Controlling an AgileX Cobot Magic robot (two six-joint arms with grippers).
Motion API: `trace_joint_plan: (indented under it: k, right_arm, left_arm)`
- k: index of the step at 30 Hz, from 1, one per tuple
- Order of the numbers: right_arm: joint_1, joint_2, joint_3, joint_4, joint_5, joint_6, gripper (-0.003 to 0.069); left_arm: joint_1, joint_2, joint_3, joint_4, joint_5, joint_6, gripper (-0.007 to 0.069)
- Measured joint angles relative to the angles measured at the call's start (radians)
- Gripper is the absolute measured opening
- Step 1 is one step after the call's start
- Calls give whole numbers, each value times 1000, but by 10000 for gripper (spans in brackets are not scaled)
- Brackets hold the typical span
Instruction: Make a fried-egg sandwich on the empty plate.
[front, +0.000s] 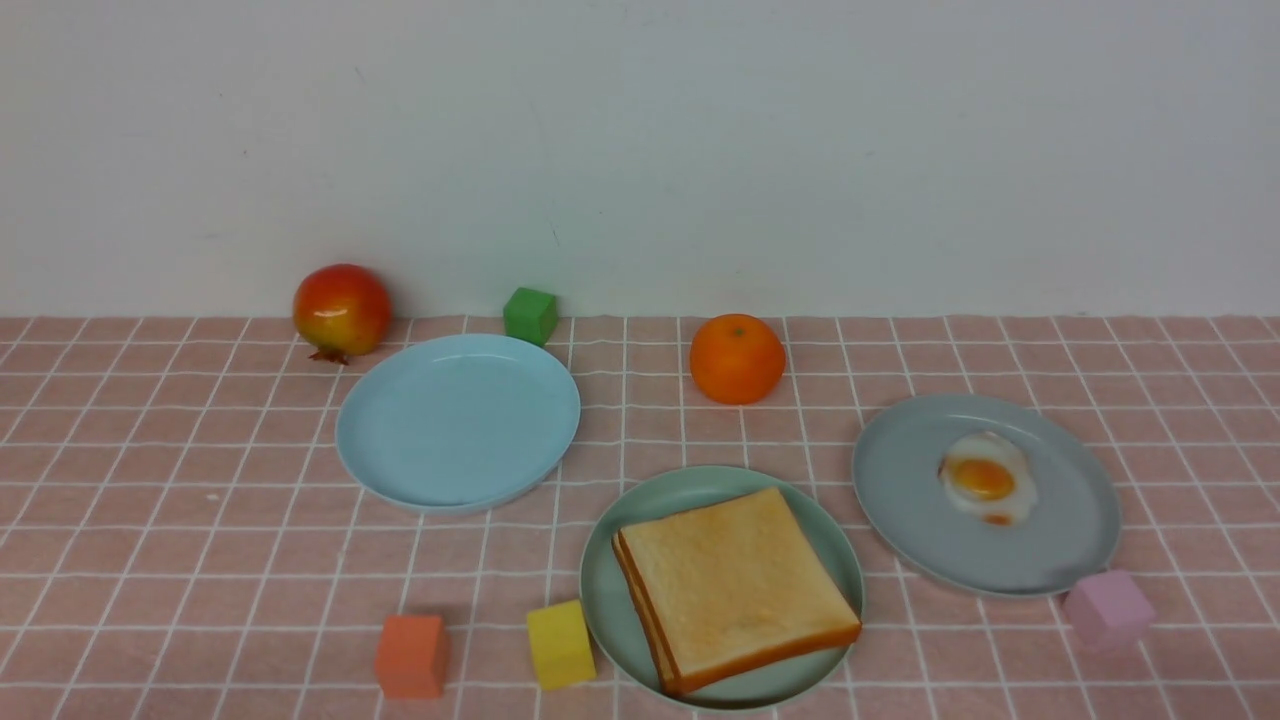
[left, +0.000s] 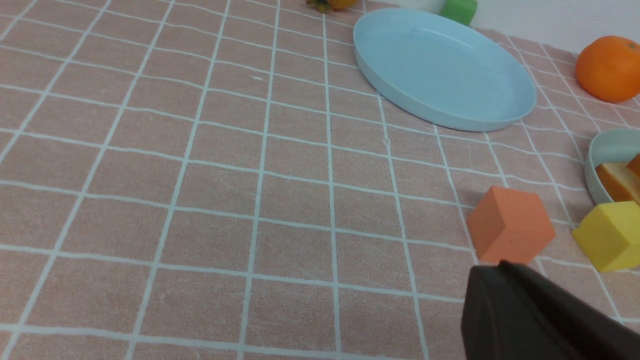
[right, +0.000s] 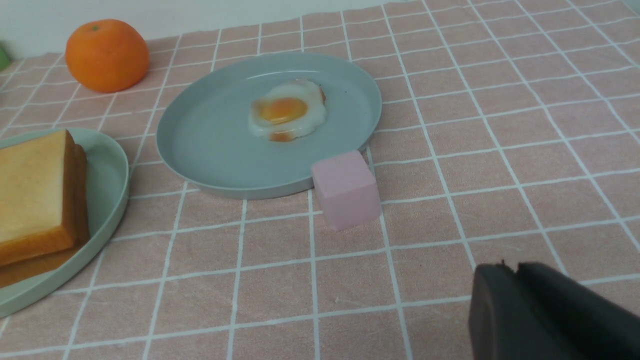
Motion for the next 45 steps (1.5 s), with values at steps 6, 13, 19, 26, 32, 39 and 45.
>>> trace_joint_plan:
  k: [6, 13, 19, 26, 32, 39, 45]
  right_arm:
    - [0, 0, 0, 0, 0, 0, 100]
    - [0, 0, 0, 0, 0, 0, 109]
    - [0, 0, 0, 0, 0, 0, 115]
    - [0, 0, 0, 0, 0, 0, 123]
    - [0, 0, 0, 0, 0, 0, 131]
    - [0, 0, 0, 0, 0, 0, 133]
    - [0, 0, 0, 0, 0, 0, 133]
  left_arm:
    - [0, 0, 0, 0, 1, 0, 13]
    - [0, 0, 0, 0, 2, 0, 13]
    - [0, 0, 0, 0, 3, 0, 13]
    - [0, 0, 0, 1, 3, 0, 13]
    - [0, 0, 0, 1, 3, 0, 13]
    - [0, 0, 0, 1, 3, 0, 17]
    - [0, 0, 0, 1, 3, 0, 20]
